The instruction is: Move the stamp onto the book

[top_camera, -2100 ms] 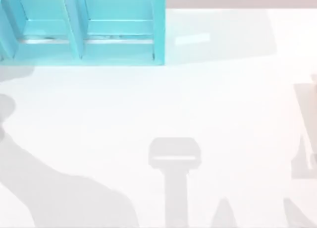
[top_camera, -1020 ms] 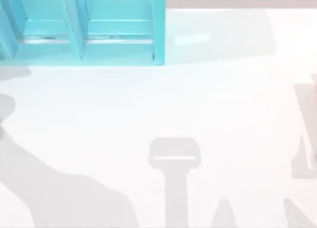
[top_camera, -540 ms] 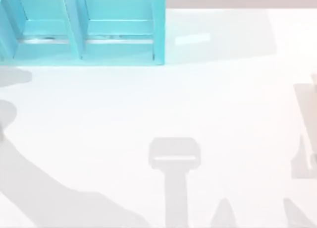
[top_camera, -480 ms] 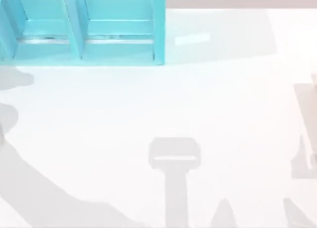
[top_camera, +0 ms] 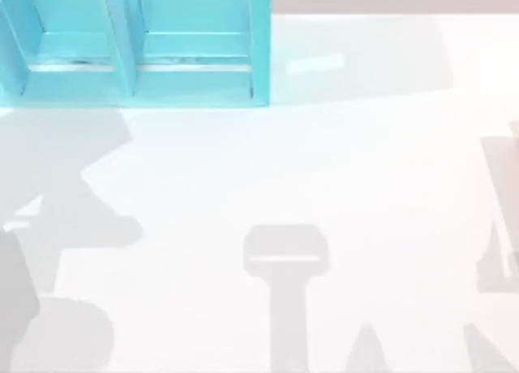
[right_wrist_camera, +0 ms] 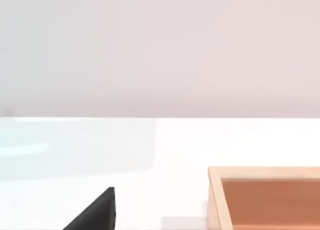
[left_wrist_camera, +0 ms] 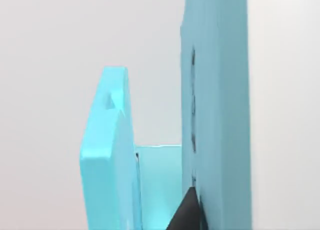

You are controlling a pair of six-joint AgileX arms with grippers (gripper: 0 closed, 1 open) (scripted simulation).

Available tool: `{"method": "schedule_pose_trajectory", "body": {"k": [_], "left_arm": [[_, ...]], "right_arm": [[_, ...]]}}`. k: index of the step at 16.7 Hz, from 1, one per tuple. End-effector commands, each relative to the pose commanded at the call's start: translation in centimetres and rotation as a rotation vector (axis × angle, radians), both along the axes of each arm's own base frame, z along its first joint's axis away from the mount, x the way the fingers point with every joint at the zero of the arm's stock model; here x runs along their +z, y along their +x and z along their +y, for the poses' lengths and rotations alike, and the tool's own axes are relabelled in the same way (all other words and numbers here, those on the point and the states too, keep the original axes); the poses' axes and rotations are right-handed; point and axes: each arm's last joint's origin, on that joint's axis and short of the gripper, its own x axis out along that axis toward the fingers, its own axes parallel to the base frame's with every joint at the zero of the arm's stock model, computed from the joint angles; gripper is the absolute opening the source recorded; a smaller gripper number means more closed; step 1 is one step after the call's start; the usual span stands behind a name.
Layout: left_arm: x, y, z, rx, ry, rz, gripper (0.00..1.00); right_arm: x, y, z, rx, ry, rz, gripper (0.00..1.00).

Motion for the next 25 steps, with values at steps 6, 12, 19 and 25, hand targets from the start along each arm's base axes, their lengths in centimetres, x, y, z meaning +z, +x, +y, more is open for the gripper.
{"method": "schedule_pose_trajectory", "body": {"k": [6,12,19,25], "left_arm": [[2.2,-5.3,-1.1,-0.001,-0.021,0.013,0.00],[2.0,-5.1,-1.1,-0.004,-0.022,0.017,0.00],[13.3,-6.9,0.8,0.030,0.276,-0.257,0.00],[28.2,-13.7,-1.6,0.105,0.742,-0.569,0.00]], "right_arm": [[0.0,0.0,0.0,0.000,0.000,0.000,1.00],[0.0,0.0,0.0,0.000,0.000,0.000,1.00],[0.0,0.0,0.0,0.000,0.000,0.000,1.00],[0.0,0.0,0.0,0.000,0.000,0.000,1.00]]}}
